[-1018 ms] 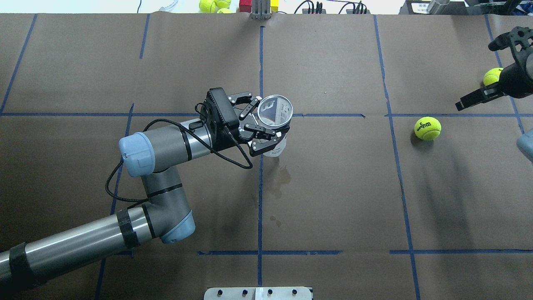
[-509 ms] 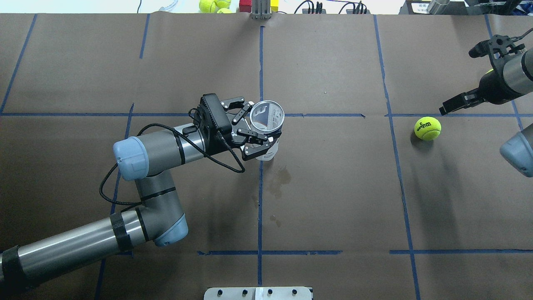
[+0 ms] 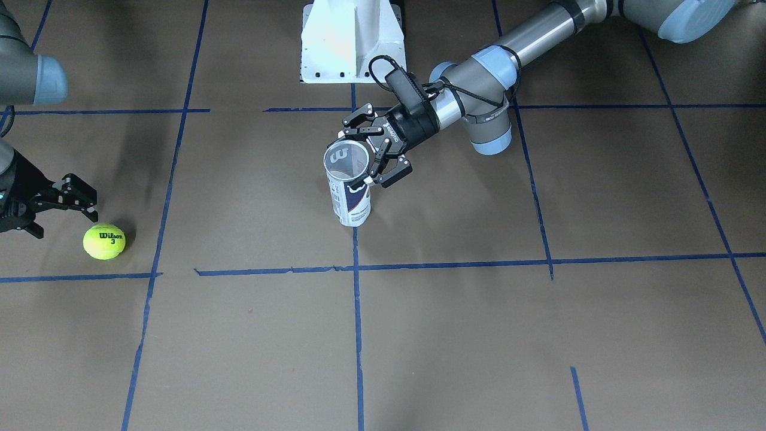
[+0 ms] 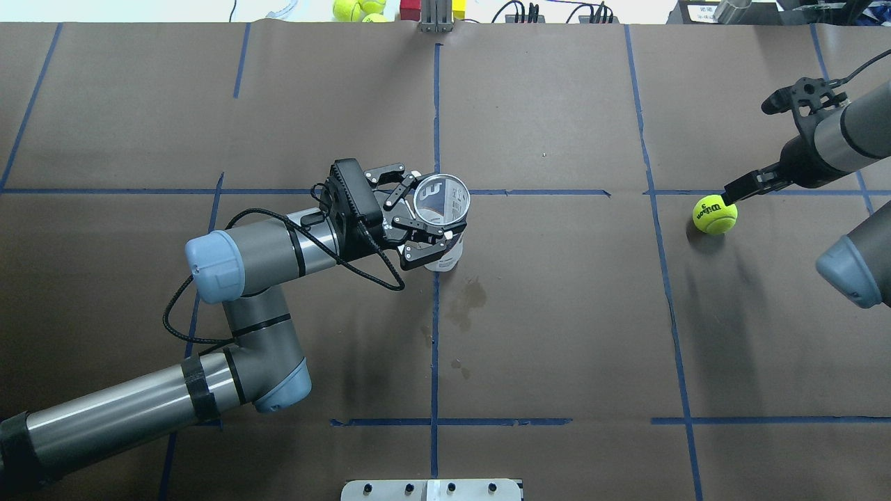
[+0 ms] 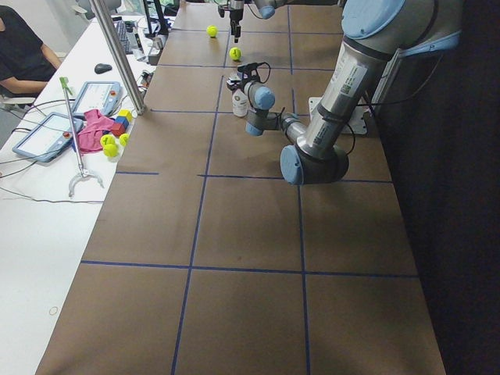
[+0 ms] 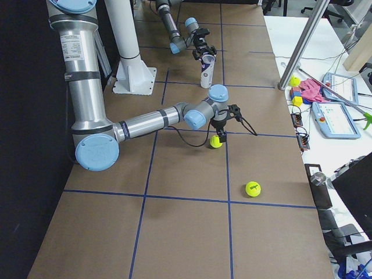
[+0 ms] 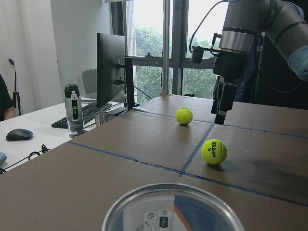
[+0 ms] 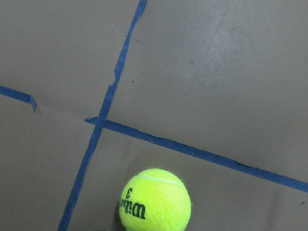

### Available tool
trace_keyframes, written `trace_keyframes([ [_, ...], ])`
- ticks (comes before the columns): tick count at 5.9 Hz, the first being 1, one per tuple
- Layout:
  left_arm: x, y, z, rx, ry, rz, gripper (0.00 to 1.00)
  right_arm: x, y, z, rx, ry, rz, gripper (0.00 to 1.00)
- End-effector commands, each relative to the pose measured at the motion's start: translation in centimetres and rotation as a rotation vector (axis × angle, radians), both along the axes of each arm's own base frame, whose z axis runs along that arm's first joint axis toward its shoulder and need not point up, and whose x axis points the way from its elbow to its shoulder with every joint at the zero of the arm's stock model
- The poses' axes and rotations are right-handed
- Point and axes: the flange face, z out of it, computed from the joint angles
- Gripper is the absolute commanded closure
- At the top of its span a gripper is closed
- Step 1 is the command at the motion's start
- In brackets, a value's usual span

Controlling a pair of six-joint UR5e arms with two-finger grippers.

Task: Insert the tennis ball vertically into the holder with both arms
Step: 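Lower the right gripper onto the nearer tennis ball and grasp it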

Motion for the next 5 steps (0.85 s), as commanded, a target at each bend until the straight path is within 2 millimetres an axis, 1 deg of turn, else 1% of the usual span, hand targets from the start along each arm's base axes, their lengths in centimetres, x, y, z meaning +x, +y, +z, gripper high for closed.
trace_keyframes([
  [1,0.0,0.0,0.0,0.001,0.002,0.000,0.16,-2.3,-0.1,0.9,-0.007,0.027,-0.016,0.00],
  [2,-0.1,0.0,-0.1,0.000,0.004,0.000,0.15,-3.0,0.2,1.1,-0.011,0.030,-0.028,0.00],
  [3,-0.1,0.0,-0.1,0.000,0.004,0.000,0.14,-4.5,-0.2,1.8,-0.009,0.055,-0.035,0.00],
  [4,-0.1,0.0,-0.1,0.001,0.005,0.000,0.14,-6.4,-0.8,3.1,-0.016,0.087,-0.044,0.00],
  [5,-0.1,0.0,-0.1,0.000,0.004,0.000,0.13,-7.5,-1.4,3.4,-0.018,0.099,-0.051,0.00],
])
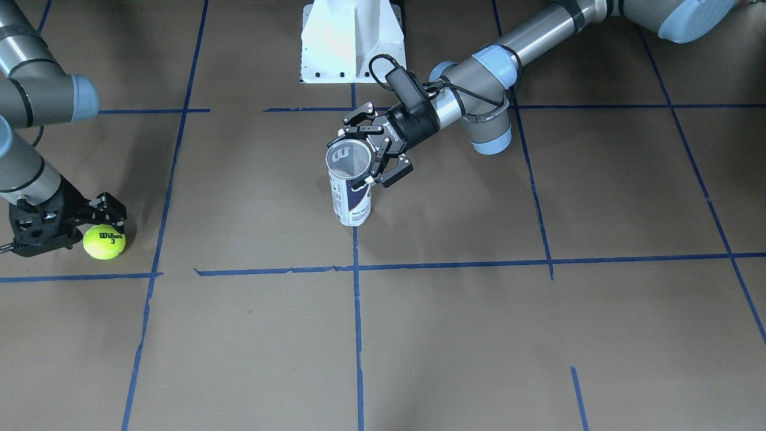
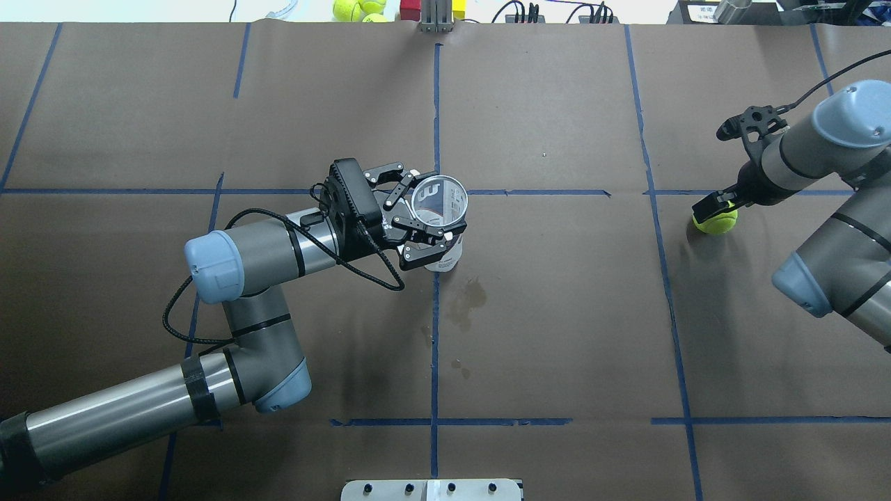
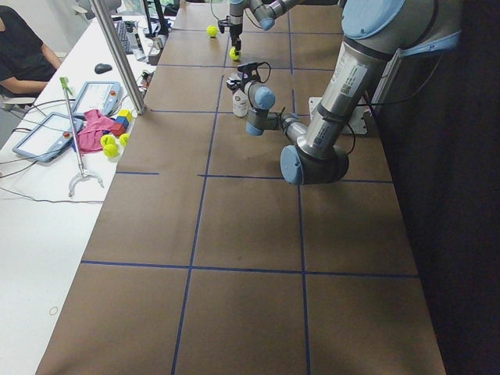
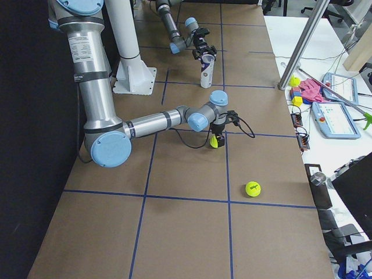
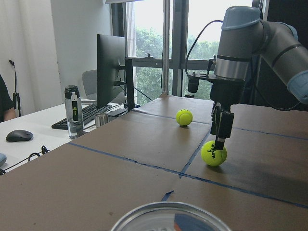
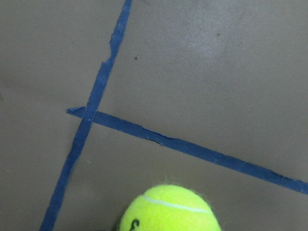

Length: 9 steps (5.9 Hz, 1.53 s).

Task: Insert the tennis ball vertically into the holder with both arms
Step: 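Lower the right gripper onto the nearer tennis ball and grasp it, then carry the ball with the right gripper over the tube's open top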

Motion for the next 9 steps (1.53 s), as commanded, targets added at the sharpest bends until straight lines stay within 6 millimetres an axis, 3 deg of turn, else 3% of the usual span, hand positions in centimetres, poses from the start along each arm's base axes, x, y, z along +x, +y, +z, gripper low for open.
trace_keyframes([
  [1,0.0,0.0,0.0,0.000,0.001,0.000,0.13,-1.6,-0.7,1.6,0.001,0.049,0.001,0.01],
  [2,0.0,0.0,0.0,0.000,0.001,0.000,0.13,-1.7,-0.7,1.3,0.007,0.050,0.005,0.43],
  [3,0.0,0.0,-0.1,0.000,0.003,0.001,0.13,-1.7,-0.7,1.3,-0.001,0.048,0.012,0.92],
  [4,0.0,0.0,-0.1,0.000,0.003,0.001,0.13,-1.5,-0.5,-0.7,-0.031,0.011,0.070,1.00],
  [5,0.0,0.0,-0.1,0.000,0.003,0.001,0.13,0.0,1.0,-9.1,0.010,-0.110,0.073,1.00],
  [6,0.1,0.2,0.0,-0.001,0.001,0.004,0.13,0.6,1.9,-17.3,-0.061,-0.215,0.137,1.00],
  [7,0.3,0.4,0.1,-0.002,0.000,0.008,0.13,-0.9,0.7,-25.7,-0.116,-0.332,0.241,0.99],
  [8,0.3,0.4,0.1,-0.002,0.000,0.008,0.12,-2.7,1.4,-33.1,-0.179,-0.449,0.283,0.99],
  [9,0.3,0.4,0.2,-0.002,-0.001,0.008,0.11,-4.0,3.4,-37.7,-0.220,-0.524,0.293,0.98],
])
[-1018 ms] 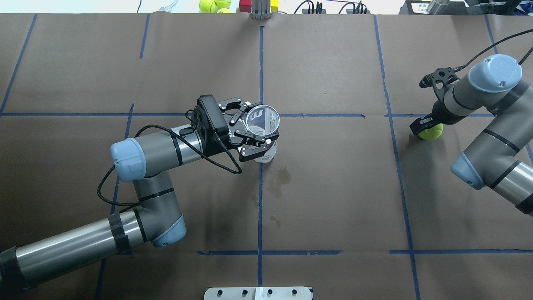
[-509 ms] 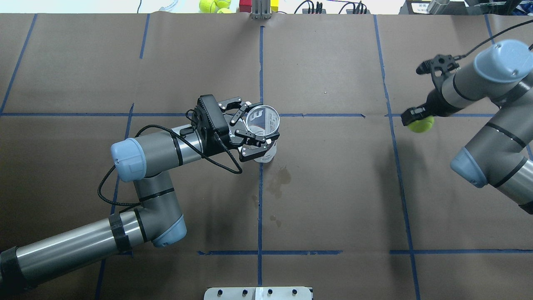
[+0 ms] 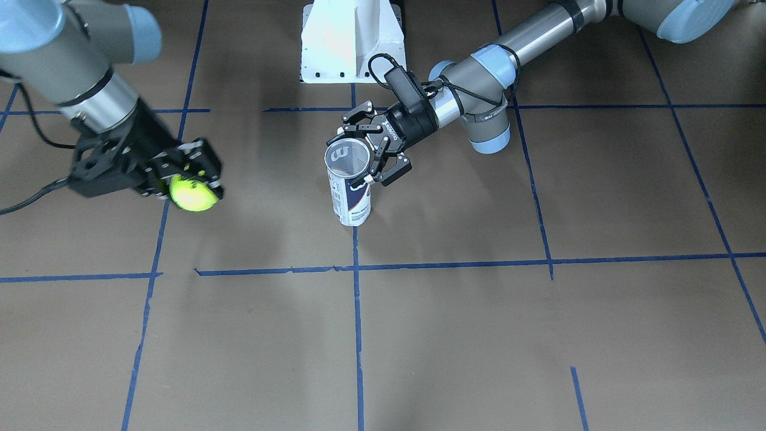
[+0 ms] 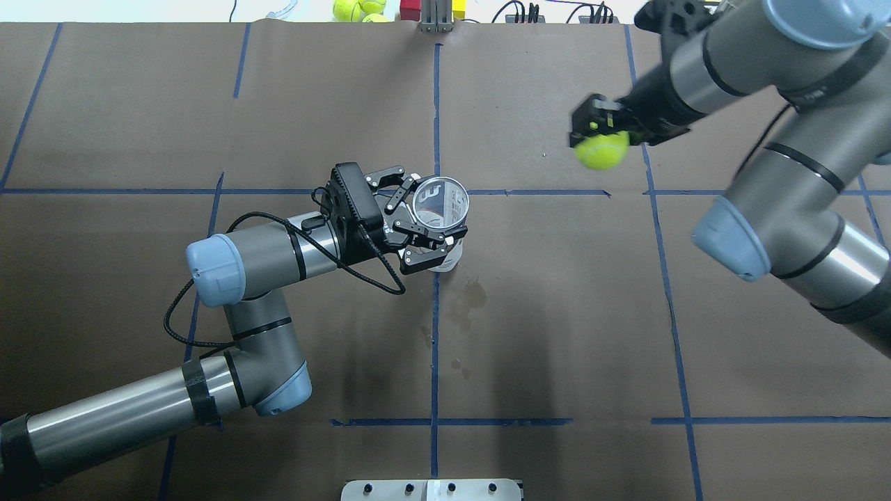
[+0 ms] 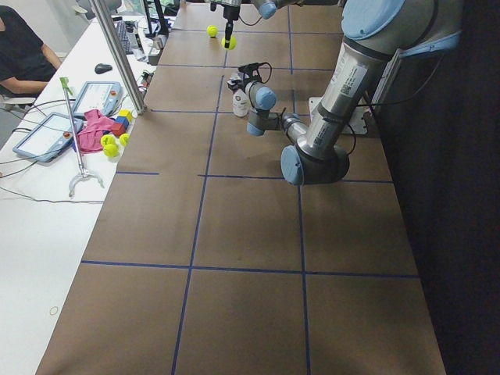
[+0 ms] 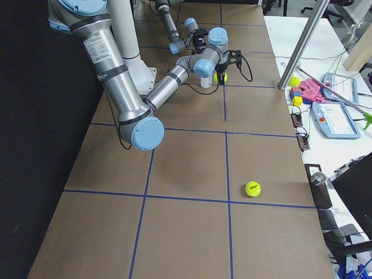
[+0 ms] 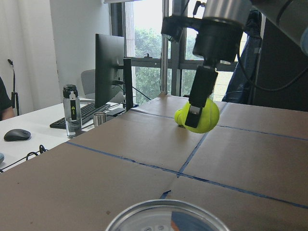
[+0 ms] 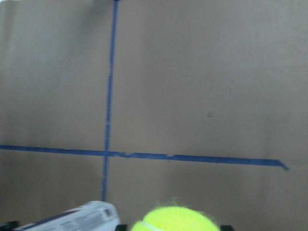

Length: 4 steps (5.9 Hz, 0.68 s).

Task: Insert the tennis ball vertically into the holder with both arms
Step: 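Carry the ball with the right gripper over the tube's open top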

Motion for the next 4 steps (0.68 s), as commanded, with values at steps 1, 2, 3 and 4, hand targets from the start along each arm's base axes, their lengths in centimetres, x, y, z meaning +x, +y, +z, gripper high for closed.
trace_keyframes([
  [1,0.1,0.0,0.1,-0.001,-0.001,0.001,0.11,-3.9,3.3,-9.0,-0.054,-0.134,0.020,0.98],
  [2,0.1,0.1,0.1,-0.001,-0.001,0.002,0.11,-8.1,4.9,-11.3,-0.017,-0.127,0.079,0.98],
  [3,0.1,0.1,0.1,-0.001,-0.001,0.002,0.11,-11.1,4.3,-11.7,-0.009,-0.098,0.109,0.97],
  [4,0.2,0.2,0.0,0.000,0.000,0.004,0.11,-12.4,4.5,-11.4,-0.015,-0.085,0.097,0.84],
])
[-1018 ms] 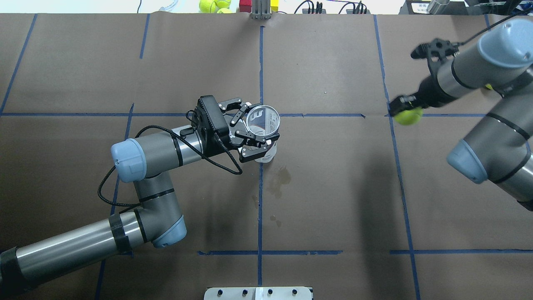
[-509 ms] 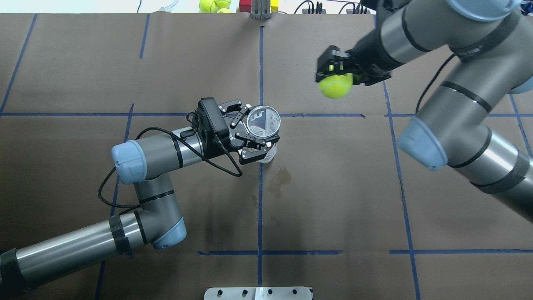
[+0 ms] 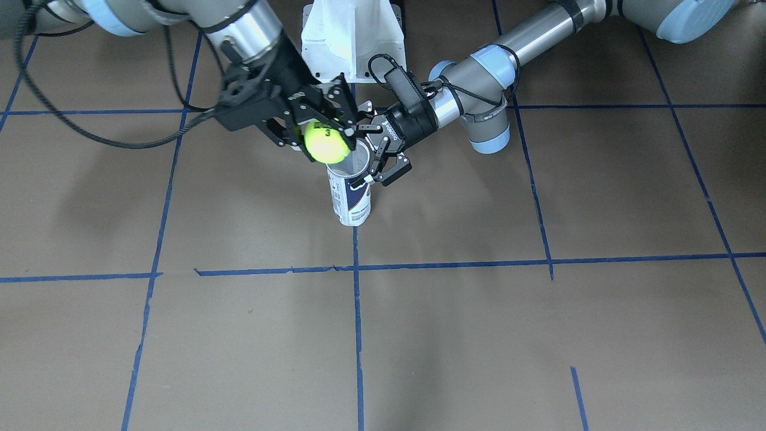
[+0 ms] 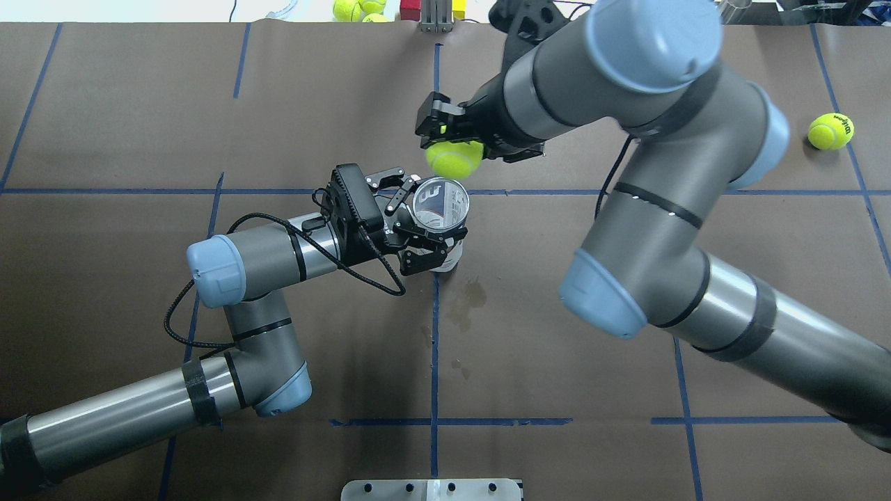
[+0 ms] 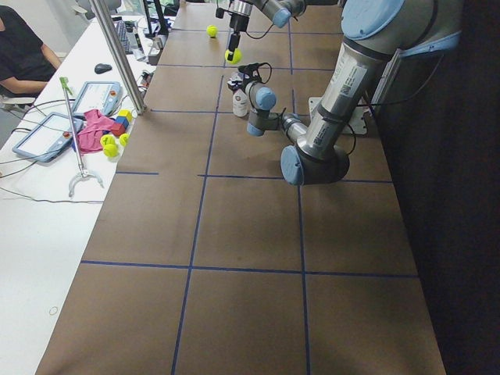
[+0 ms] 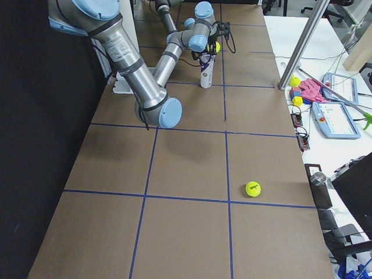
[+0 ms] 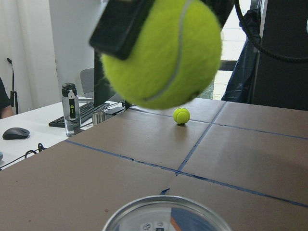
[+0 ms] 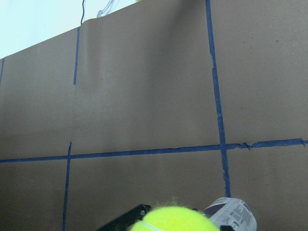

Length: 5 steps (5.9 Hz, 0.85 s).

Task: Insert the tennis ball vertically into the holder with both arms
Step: 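Carry the ball with the right gripper over the tube's open top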

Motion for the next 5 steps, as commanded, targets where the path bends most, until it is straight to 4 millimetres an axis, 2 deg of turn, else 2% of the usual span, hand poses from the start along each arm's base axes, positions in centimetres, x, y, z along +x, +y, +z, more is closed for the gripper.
trace_keyframes([
  [1,0.1,0.1,-0.1,0.000,0.001,0.001,0.11,-1.8,0.3,-0.1,0.000,0.014,-0.002,0.67],
  [2,0.1,0.1,-0.1,-0.002,0.002,-0.003,0.11,-2.3,0.6,0.2,-0.004,0.018,-0.011,0.34],
  [3,0.1,0.1,-0.2,-0.001,0.003,-0.003,0.11,-2.3,0.8,0.2,-0.006,0.017,-0.020,0.25],
  [5,0.1,0.1,-0.1,-0.002,0.002,-0.003,0.11,-2.8,1.4,0.8,-0.011,0.023,-0.032,0.24],
])
